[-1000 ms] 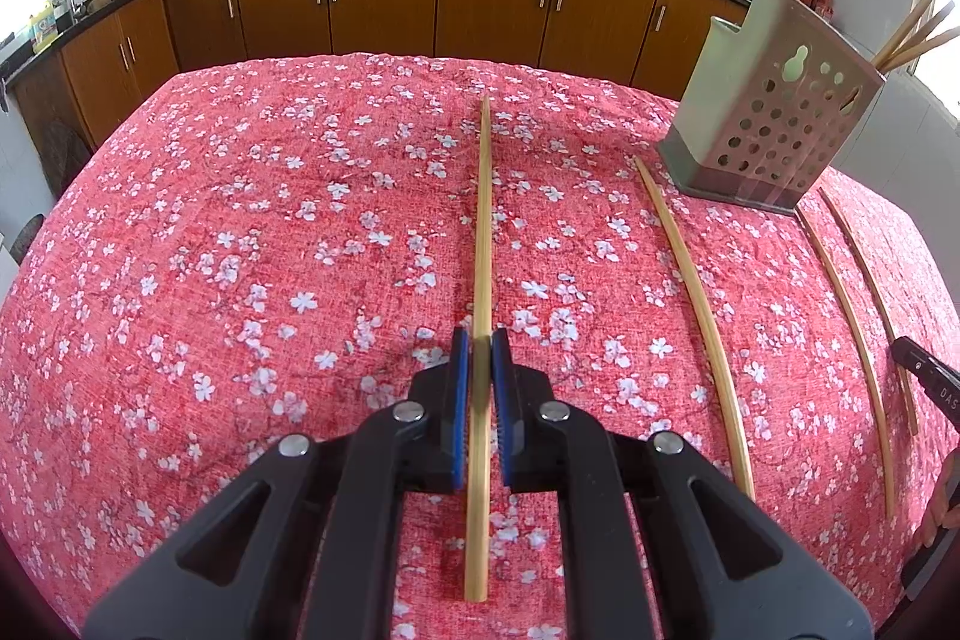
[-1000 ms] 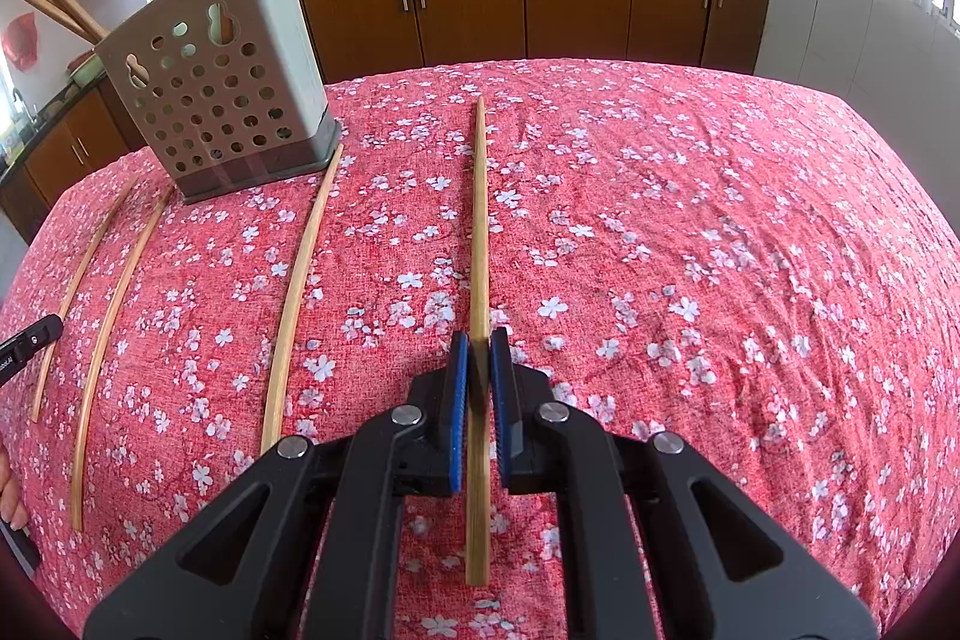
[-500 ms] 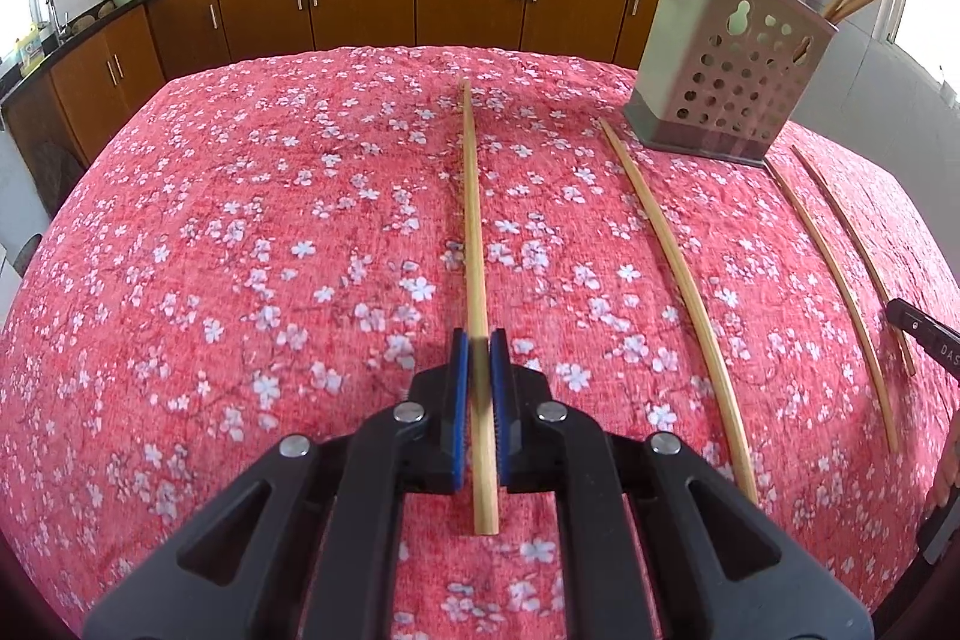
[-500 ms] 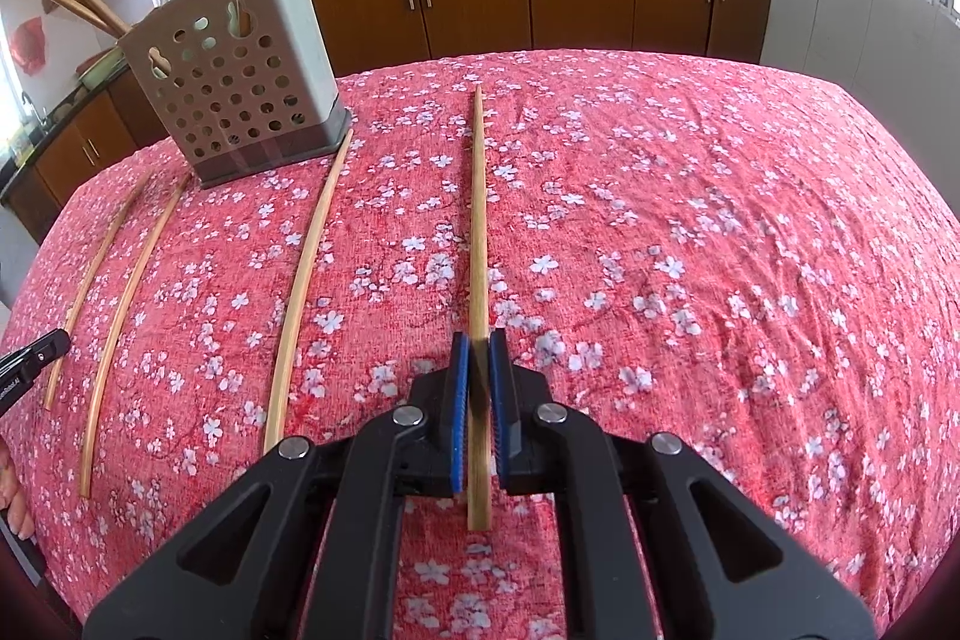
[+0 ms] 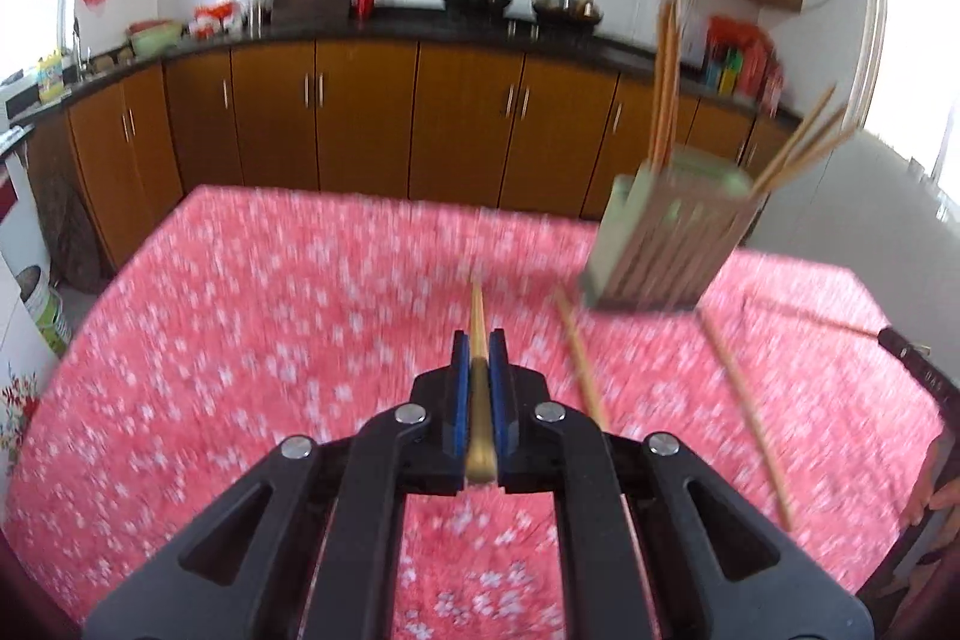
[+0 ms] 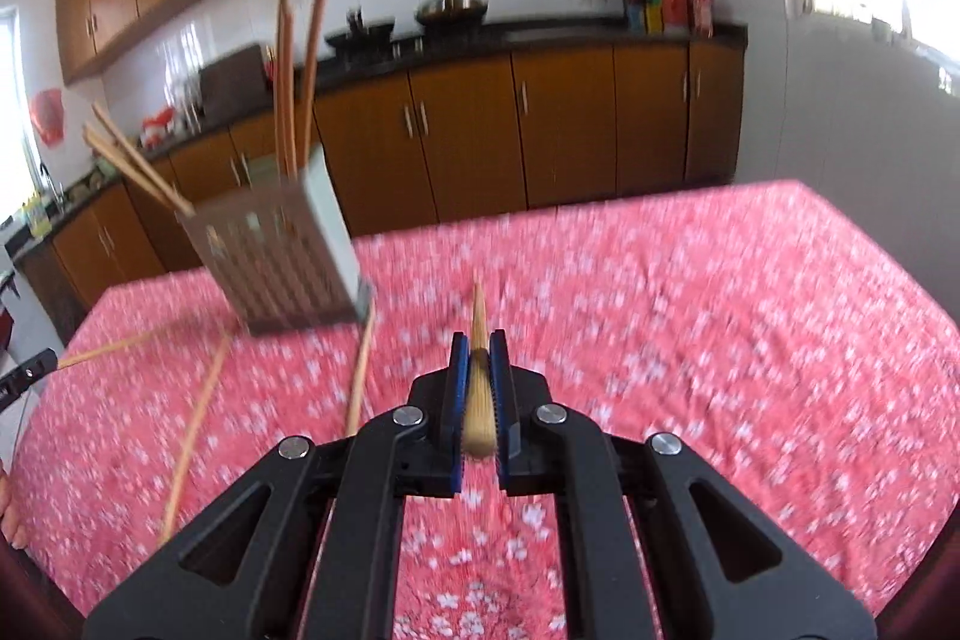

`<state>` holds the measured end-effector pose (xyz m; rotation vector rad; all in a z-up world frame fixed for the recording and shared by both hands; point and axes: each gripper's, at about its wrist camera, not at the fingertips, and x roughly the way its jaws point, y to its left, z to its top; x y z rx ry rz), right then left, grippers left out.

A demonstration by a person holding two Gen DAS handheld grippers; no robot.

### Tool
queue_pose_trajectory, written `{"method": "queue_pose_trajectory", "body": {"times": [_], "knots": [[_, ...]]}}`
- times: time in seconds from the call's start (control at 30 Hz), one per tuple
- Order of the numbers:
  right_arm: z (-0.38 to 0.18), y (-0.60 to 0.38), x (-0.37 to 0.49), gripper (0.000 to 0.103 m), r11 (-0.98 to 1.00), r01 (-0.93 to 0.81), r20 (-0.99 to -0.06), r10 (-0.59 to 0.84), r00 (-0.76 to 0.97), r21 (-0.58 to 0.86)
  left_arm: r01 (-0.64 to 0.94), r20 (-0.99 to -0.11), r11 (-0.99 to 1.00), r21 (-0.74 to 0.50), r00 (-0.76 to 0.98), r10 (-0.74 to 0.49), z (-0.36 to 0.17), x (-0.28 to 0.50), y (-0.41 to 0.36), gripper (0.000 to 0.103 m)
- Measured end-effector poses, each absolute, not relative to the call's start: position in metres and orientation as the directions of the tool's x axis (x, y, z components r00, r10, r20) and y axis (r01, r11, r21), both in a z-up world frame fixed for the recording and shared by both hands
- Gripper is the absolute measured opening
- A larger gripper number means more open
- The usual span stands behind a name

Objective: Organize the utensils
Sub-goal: 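Lift the chopsticks with both grippers and carry them over the holder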

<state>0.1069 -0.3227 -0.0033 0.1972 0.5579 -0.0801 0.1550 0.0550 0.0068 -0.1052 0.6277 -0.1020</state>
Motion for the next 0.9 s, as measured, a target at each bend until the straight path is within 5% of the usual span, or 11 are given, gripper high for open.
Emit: {"method": "queue_pose_trajectory", "body": {"times": [0.43,0.9], "knots": [[0.015,-0.330,0.111,0.008,0.973,0.133,-0.484,-0.027,0.875,0.187,0.069,-0.492,0.987,-0.148,0.861,-0.134,0.052,0.163,0.047,0.008],[0.114,-0.296,0.116,0.008,0.966,-0.062,-0.252,0.127,0.959,0.249,0.221,-0.321,0.965,-0.140,0.912,-0.256,0.134,0.163,0.004,0.007]]}}
